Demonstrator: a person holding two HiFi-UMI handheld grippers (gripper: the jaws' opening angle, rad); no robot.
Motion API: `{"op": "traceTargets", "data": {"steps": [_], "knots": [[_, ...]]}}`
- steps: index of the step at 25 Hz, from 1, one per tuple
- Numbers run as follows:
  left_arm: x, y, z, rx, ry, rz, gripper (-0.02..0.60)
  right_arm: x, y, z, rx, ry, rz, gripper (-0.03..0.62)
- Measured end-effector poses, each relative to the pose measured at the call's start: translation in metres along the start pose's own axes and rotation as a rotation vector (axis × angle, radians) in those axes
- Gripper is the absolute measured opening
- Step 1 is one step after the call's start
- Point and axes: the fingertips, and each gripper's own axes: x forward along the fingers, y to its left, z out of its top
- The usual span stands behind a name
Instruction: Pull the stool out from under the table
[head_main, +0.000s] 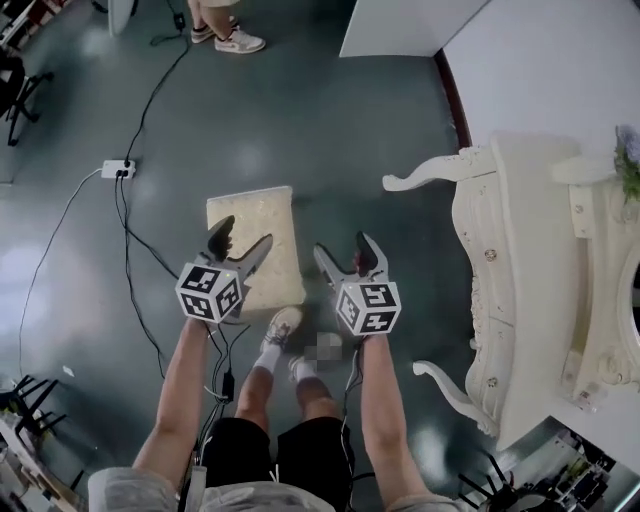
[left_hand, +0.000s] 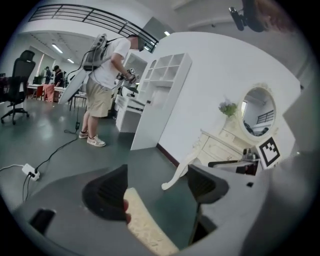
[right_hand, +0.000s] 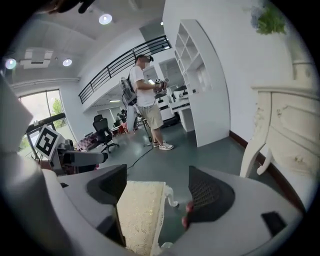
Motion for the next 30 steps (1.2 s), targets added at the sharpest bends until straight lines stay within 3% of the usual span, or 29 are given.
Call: {"op": "traceTargets", "data": {"steps": [8,15,21,23,26,30], "knots": [[-0.006,-0.129,0.109,0.2,-0.048,-0.172,0.362,-0.121,-0.014,0.09,-0.004,-0.161,-0.17,0.399],[-0.024,-0.229,0.148,0.329,-0.064,-0.297,0.311,-0.23,-0.031,0.142,-0.011,-0.279,-0.347,0.397],[-0.048,-0.319,0.161,0.409,-0.078,-0.432,0.271,-0.329,-0.045,0.148,0.011,-0.341,-0.503,0.393],[-0.052,-0.348,0.162,0.435,-0.077,-0.476,0.263,-0.361,-0.052,0.144,0.027,-0.363,-0.579,0.355],[-0.058,-0.394,0.163,0.479,-0.082,-0.548,0.233,-0.41,-0.061,0.136,0.048,-0.392,-0.716,0.224],[-0.072,-0.448,0.161,0.535,-0.097,-0.634,0.187,-0.468,-0.06,0.126,0.077,-0.437,-0.843,0.163]]}}
